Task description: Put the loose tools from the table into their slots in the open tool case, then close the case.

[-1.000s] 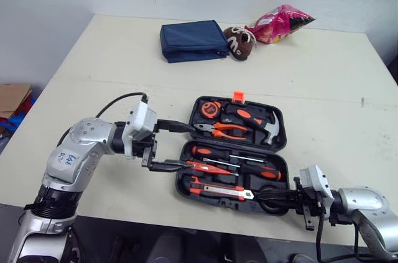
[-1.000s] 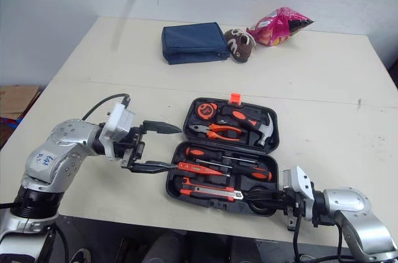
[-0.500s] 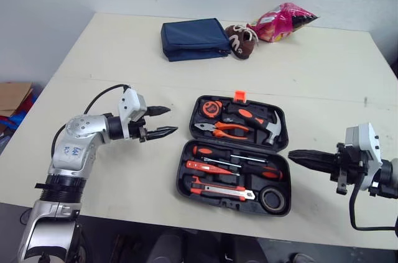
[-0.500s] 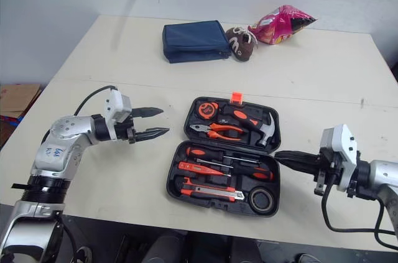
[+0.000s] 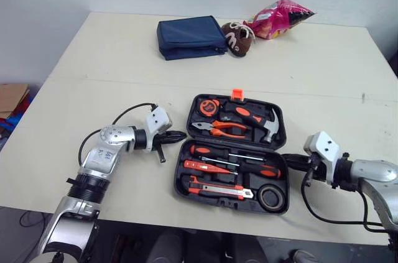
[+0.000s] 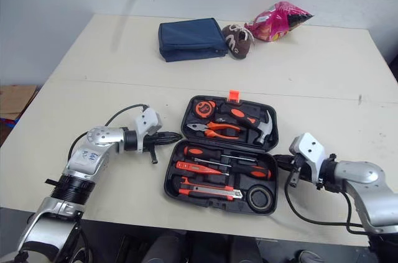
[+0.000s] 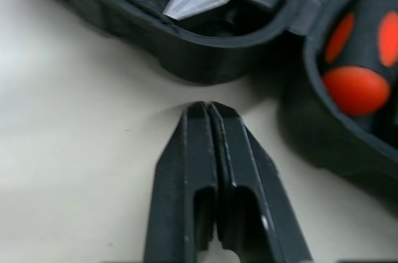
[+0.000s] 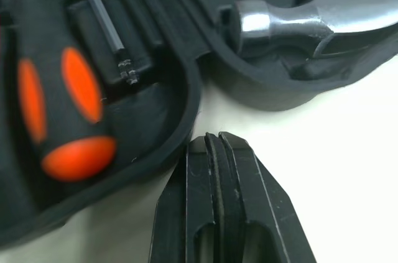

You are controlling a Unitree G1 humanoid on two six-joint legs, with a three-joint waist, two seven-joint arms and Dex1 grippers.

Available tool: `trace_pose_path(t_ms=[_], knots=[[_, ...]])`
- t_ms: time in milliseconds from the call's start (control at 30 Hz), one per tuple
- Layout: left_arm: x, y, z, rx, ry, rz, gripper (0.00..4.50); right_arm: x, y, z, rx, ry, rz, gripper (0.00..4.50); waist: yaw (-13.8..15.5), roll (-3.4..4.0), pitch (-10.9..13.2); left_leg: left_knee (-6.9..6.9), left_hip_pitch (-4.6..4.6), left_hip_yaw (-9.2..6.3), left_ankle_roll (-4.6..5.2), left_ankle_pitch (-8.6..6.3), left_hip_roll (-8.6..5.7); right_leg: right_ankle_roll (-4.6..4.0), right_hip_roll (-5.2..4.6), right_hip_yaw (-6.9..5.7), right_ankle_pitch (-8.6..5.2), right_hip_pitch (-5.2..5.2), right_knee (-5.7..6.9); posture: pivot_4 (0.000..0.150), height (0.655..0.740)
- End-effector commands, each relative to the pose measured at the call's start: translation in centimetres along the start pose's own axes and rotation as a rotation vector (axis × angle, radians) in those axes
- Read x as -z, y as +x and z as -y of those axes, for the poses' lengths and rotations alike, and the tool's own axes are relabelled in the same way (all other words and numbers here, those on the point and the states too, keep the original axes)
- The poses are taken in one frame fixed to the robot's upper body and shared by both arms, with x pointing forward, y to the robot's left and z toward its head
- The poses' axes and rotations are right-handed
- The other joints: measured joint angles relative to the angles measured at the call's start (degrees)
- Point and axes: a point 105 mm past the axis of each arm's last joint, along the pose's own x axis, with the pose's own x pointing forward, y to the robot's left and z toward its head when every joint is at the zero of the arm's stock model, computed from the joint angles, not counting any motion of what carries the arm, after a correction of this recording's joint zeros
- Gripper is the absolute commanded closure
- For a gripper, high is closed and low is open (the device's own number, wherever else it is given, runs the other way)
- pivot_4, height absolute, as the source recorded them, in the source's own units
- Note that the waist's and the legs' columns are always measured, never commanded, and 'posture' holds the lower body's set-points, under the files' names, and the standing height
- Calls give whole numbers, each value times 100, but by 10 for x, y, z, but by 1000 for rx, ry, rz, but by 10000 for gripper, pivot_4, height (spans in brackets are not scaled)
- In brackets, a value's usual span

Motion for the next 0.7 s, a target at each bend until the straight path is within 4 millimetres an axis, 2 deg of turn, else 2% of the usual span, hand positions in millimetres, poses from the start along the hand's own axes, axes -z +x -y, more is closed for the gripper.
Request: trace_pose_path(t_ms=[33, 200, 300, 500, 700], knots=[[-15, 5, 2, 9, 6, 59, 44818, -10, 8, -1, -17, -30, 29, 45000, 3, 0, 0, 5, 0, 0, 0, 0, 0, 0, -1, 0, 0, 1, 1, 1500, 7400], [-17, 14, 0, -5, 36, 60, 44818, -13, 19, 1, -19, -56, 36, 45000, -4, 0, 0, 11, -4, -4, 0, 0, 0, 0, -1, -2, 0, 1, 4, 1500, 7400], [-23, 17, -11, -57, 25, 77, 44818, -16, 26, 5, -11, -70, 43, 45000, -9, -1, 0, 29, -3, -2, 0, 0, 0, 0, 0, 0, 0, 5, 14, 1500, 7400], [-17, 16, -20, -88, 5, 36, 44818, -9, 33, 14, 0, -84, 11, 45000, -22, -3, -1, 42, -2, -1, 1, 0, 0, 1, -1, 3, 1, 4, 27, 1500, 7400], [-16, 9, -27, -110, -5, 45, 44818, -7, 32, 26, 29, -109, -4, 45000, -47, -7, -4, 48, 0, 0, 1, 0, 1, 1, -2, 5, 1, 5, 34, 1500, 7400]])
